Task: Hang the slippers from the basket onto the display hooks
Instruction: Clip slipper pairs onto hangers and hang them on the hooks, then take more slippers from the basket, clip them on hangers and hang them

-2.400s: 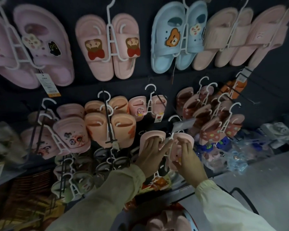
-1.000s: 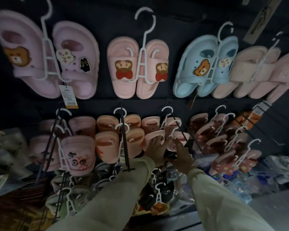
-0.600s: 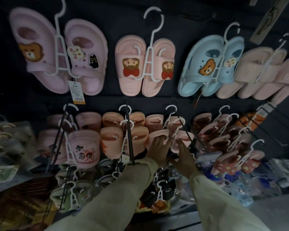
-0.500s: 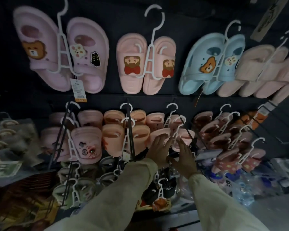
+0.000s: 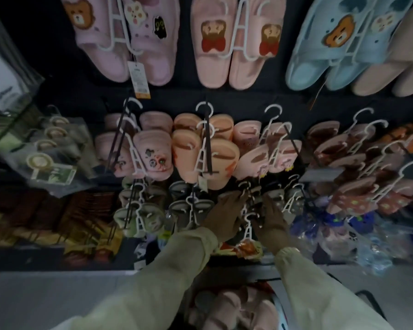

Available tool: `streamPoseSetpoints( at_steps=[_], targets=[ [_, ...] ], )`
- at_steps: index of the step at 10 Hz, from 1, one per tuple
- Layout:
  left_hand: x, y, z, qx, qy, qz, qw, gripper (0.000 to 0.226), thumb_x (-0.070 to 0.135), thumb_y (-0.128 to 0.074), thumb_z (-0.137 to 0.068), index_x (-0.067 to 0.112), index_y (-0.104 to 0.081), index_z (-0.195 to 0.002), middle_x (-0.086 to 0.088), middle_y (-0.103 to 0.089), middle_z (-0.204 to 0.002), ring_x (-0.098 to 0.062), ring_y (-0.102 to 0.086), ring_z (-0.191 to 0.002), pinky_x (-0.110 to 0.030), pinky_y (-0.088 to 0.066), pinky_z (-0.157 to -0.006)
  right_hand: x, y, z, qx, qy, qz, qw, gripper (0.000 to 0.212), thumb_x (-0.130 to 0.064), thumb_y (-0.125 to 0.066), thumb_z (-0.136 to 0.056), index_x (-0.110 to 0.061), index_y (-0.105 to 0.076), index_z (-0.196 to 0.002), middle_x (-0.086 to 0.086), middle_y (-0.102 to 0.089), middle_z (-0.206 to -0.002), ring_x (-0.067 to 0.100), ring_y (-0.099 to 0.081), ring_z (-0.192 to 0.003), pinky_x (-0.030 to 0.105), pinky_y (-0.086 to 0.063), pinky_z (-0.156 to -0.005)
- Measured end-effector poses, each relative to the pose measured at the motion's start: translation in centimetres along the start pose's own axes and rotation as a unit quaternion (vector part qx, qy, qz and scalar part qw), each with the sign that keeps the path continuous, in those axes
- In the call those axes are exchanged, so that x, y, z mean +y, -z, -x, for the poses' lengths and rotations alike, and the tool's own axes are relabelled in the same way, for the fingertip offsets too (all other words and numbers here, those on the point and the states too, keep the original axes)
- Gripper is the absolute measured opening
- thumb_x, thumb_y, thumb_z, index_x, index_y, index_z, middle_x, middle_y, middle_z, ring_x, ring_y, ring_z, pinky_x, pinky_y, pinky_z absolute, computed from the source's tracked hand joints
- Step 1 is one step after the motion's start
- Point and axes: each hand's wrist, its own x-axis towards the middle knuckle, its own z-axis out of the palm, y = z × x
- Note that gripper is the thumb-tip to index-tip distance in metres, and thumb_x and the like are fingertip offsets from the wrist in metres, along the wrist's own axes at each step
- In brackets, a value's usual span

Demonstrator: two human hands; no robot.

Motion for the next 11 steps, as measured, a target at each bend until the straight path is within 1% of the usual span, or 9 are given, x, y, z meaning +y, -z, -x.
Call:
streamPoseSetpoints(
  at_steps=[1,2,3,4,5,6,7,9,11],
  targets=[
    [-0.4,-1.6,4.2,0.017,0.033,0.013,0.999,0.073,0.015,-0.060,-0.088,0.019,-0.028,-0.154,-0.008,-0.029,-0.158,-0.030,-0.030,-0.144,-0.043,-0.030,-0.118,0.5,-1.6,3.6,0.043,0.049,-0.011,0.998,0.064,-0.030,-0.059,-0.084,0.000,-0.050,-0.140,0.023,-0.052,-0.141,0.041,-0.050,-0.131,0.027,-0.002,-0.123],
    [-0.4,-3.0,8.0,0.006,0.087,-0.008,0.996,0.071,0.019,-0.058,-0.094,0.018,-0.024,-0.156,-0.012,-0.030,-0.158,-0.036,-0.033,-0.142,-0.046,-0.035,-0.114,2.2,-3.2,5.1,0.004,0.048,-0.021,0.999,0.065,-0.022,-0.070,-0.080,-0.005,-0.051,-0.139,0.016,-0.056,-0.139,0.035,-0.053,-0.129,0.021,-0.003,-0.122],
    [0.3,-5.0,12.5,0.018,0.128,0.028,0.991,0.069,0.015,-0.057,-0.094,0.014,-0.027,-0.156,-0.010,-0.031,-0.158,-0.029,-0.029,-0.145,-0.046,-0.030,-0.117,4.2,-5.5,9.0,-0.085,0.022,-0.048,0.995,0.075,-0.023,-0.070,-0.080,-0.012,-0.038,-0.147,0.012,-0.050,-0.143,0.034,-0.048,-0.132,0.045,-0.039,-0.111],
    [1.8,-7.1,17.8,-0.012,0.196,0.047,0.979,0.068,0.014,-0.057,-0.096,0.016,-0.024,-0.156,-0.008,-0.023,-0.161,-0.025,-0.022,-0.148,-0.040,-0.027,-0.118,5.8,-7.1,13.0,-0.135,0.008,-0.038,0.990,0.076,-0.024,-0.070,-0.084,-0.010,-0.034,-0.149,0.013,-0.041,-0.150,0.034,-0.038,-0.139,0.052,-0.037,-0.110],
    [2.5,-10.0,22.4,-0.056,0.264,0.033,0.962,0.069,0.022,-0.054,-0.098,0.022,-0.018,-0.158,-0.006,-0.022,-0.163,-0.027,-0.024,-0.148,-0.040,-0.031,-0.115,7.5,-8.1,16.9,-0.191,-0.029,-0.042,0.980,0.078,-0.025,-0.069,-0.086,-0.017,-0.029,-0.152,0.008,-0.037,-0.155,0.031,-0.035,-0.142,0.054,-0.035,-0.110],
    [3.5,-12.0,25.7,-0.074,0.302,0.039,0.950,0.064,0.021,-0.051,-0.098,0.021,-0.024,-0.156,-0.007,-0.035,-0.156,-0.027,-0.036,-0.140,-0.038,-0.034,-0.111,9.3,-8.3,20.0,-0.224,-0.071,-0.059,0.970,0.073,-0.025,-0.067,-0.085,-0.020,-0.033,-0.150,0.010,-0.042,-0.151,0.033,-0.041,-0.137,0.054,-0.038,-0.108],
    [4.3,-13.2,28.2,-0.113,0.346,0.034,0.931,0.067,0.022,-0.051,-0.098,0.018,-0.020,-0.157,-0.008,-0.030,-0.159,-0.029,-0.033,-0.142,-0.038,-0.029,-0.115,10.9,-7.6,22.5,-0.235,-0.107,-0.053,0.965,0.056,-0.027,-0.061,-0.090,-0.019,-0.044,-0.142,0.010,-0.053,-0.142,0.033,-0.051,-0.128,0.043,-0.043,-0.103],
    [4.4,-14.7,30.4,-0.156,0.363,0.035,0.918,0.072,0.026,-0.054,-0.098,0.023,-0.014,-0.158,-0.006,-0.023,-0.161,-0.027,-0.031,-0.142,-0.040,-0.032,-0.114,13.6,-6.0,25.2,-0.281,-0.149,0.005,0.948,0.067,-0.029,-0.064,-0.088,-0.021,-0.036,-0.148,0.007,-0.048,-0.147,0.032,-0.046,-0.133,0.047,-0.038,-0.105],
    [3.0,-14.8,30.0,-0.182,0.352,0.038,0.917,0.072,0.026,-0.054,-0.098,0.021,-0.016,-0.158,-0.009,-0.026,-0.159,-0.029,-0.035,-0.139,-0.039,-0.035,-0.112,13.6,-5.3,27.3,-0.306,-0.211,0.031,0.928,0.072,-0.037,-0.066,-0.088,-0.026,-0.031,-0.150,0.003,-0.045,-0.149,0.030,-0.047,-0.131,0.047,-0.040,-0.104]
  ],
)
